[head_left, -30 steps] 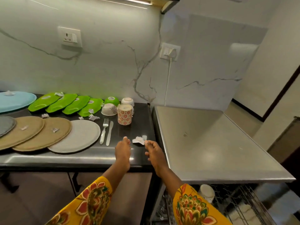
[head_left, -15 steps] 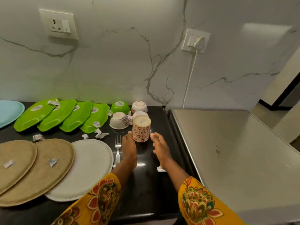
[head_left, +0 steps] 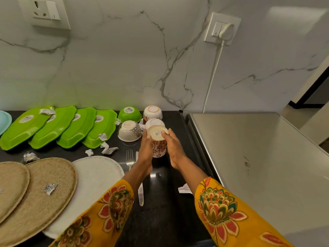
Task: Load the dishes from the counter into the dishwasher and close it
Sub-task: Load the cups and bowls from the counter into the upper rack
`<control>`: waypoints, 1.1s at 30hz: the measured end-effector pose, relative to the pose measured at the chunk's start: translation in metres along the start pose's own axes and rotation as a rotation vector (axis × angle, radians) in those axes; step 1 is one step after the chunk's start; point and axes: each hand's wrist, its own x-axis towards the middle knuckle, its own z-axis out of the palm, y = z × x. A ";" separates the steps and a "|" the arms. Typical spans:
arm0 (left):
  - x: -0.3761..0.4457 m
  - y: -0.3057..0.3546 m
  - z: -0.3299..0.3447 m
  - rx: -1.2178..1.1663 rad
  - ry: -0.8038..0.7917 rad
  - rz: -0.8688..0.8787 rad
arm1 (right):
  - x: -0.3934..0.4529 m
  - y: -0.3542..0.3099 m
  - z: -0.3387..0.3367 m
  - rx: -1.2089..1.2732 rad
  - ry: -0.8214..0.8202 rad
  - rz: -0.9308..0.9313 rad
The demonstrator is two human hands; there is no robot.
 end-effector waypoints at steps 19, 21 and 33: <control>-0.151 -0.029 0.101 0.015 -0.078 -0.010 | -0.148 0.023 -0.145 -0.141 0.106 -0.198; -0.183 -0.033 0.122 -0.001 -0.108 -0.027 | -0.178 0.022 -0.171 -0.157 0.110 -0.243; -0.335 -0.054 0.229 -0.006 -0.286 -0.056 | -0.316 0.026 -0.306 -0.096 0.120 -0.274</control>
